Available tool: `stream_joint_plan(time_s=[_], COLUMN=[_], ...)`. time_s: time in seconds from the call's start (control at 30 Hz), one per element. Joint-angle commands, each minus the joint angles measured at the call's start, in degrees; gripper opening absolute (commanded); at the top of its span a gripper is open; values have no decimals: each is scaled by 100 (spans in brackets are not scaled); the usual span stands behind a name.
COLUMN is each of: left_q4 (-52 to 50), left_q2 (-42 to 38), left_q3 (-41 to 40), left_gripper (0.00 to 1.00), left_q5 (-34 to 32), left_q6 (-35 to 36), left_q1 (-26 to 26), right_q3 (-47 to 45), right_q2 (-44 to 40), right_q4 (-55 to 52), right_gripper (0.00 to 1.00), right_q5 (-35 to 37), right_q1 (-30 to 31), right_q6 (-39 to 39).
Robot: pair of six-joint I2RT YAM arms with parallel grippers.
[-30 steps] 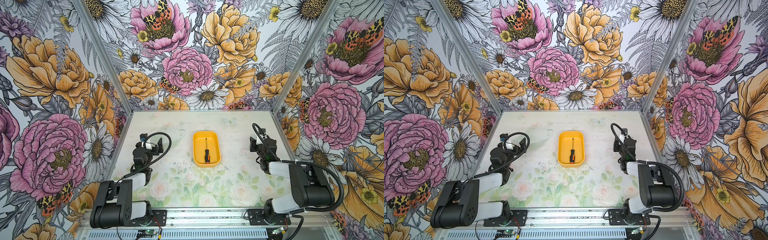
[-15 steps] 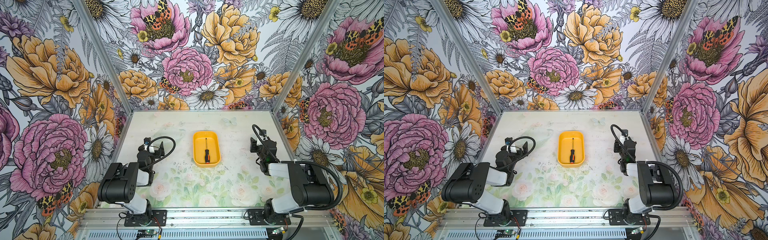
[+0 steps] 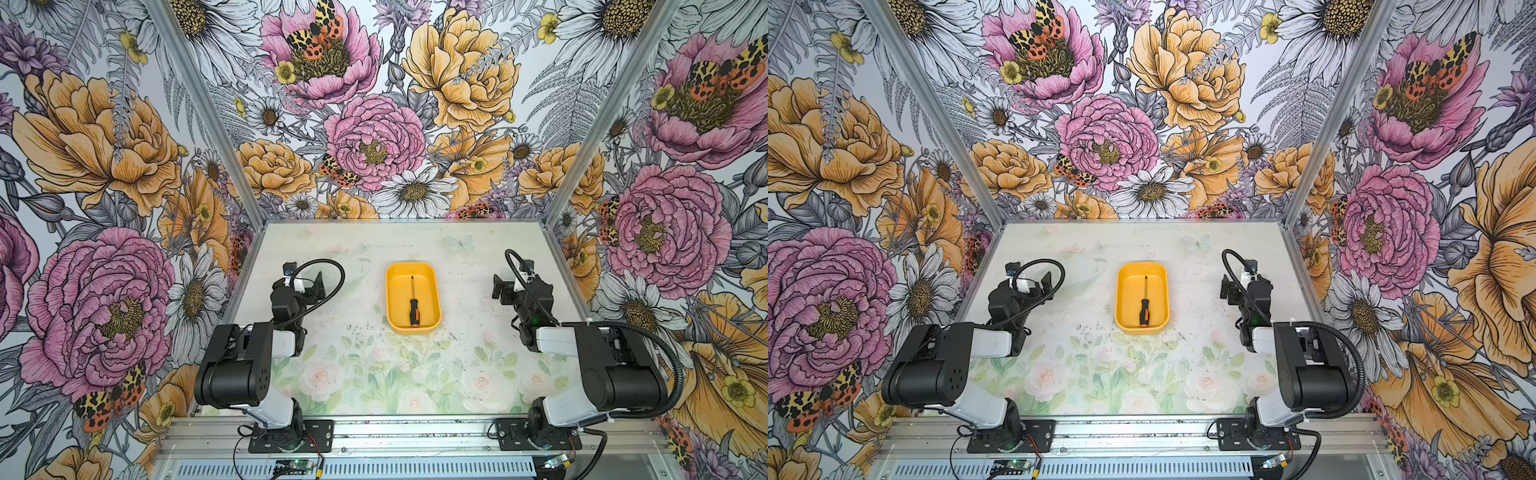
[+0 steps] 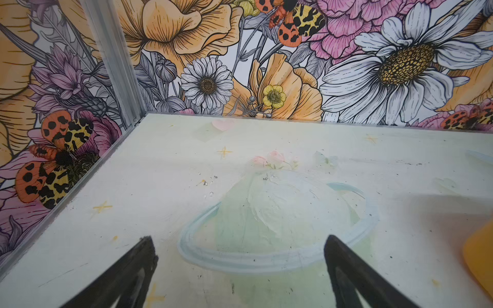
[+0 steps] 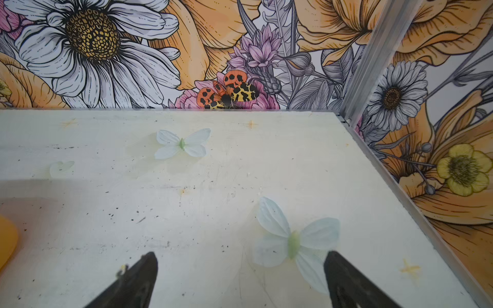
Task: Put the screwdriver in the bin
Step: Reset both arms
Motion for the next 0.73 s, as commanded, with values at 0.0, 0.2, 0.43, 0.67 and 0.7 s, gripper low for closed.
stream_joint_plan(time_s=[0.0, 0.2, 0.43, 0.67, 0.7], left_q4=[3, 47, 52, 48, 51], left_q2=[-22, -22, -22, -24, -29], left_q3=[-5, -31, -31, -29, -31], left_gripper=[99, 99, 99, 99, 99], left_q5=[277, 466, 466, 467, 465], left_q6=[-29, 44, 45, 49, 43], left_q1=[18, 18, 18, 19, 18], right_q3=[-38, -39, -26, -30, -28], right_q2=[78, 69, 87, 84, 82], right_q4=[262, 269, 264, 252, 253], right_gripper=[99, 100, 99, 100, 100], right_q5=[118, 118, 131, 131, 131], right_q1=[-19, -20, -19, -19, -19], right_q6=[51, 50, 42, 45, 42])
